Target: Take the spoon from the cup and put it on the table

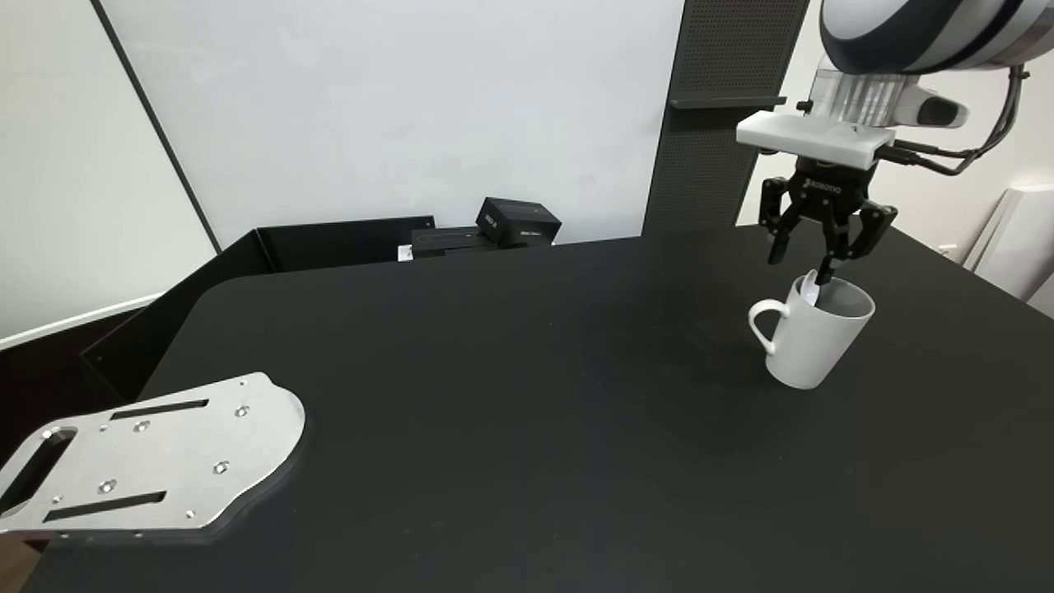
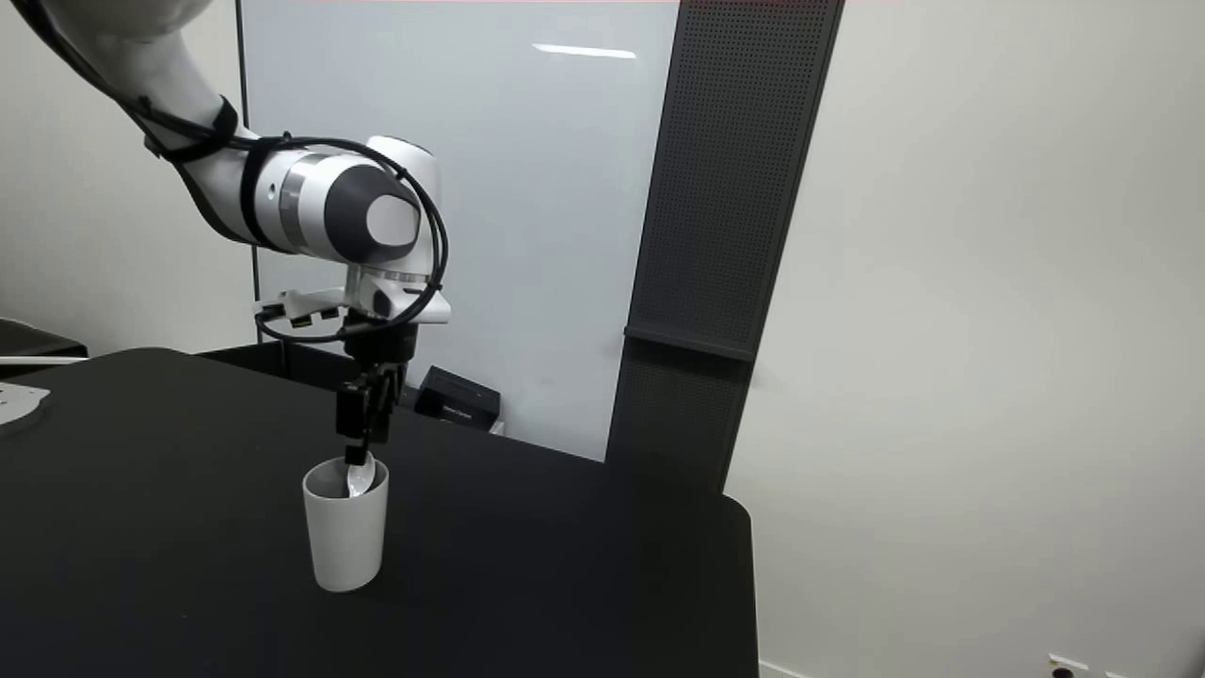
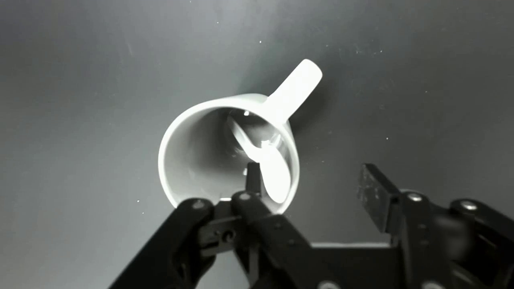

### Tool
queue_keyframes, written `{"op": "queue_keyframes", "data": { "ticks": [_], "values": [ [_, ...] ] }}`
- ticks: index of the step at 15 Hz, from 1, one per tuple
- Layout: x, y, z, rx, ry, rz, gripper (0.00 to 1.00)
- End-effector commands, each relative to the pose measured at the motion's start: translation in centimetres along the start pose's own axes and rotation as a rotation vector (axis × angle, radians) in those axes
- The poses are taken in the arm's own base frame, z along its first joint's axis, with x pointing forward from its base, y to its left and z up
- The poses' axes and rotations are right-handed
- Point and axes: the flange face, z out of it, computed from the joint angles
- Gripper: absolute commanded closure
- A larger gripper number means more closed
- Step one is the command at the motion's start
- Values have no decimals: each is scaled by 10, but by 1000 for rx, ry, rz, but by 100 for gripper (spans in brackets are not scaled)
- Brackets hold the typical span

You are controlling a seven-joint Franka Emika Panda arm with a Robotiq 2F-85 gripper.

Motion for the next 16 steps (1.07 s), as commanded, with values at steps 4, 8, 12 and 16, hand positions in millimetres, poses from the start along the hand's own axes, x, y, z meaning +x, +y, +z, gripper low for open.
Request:
{"op": "queue_keyframes", "data": {
  "ticks": [4,8,12,16],
  "values": [
    [-4,-2,-10,15,21,23,44],
    [-6,-2,-10,18,29,16,71],
    [-12,-2,-15,21,46,0,98],
    [-18,-2,-20,27,64,-16,100]
  ]
}}
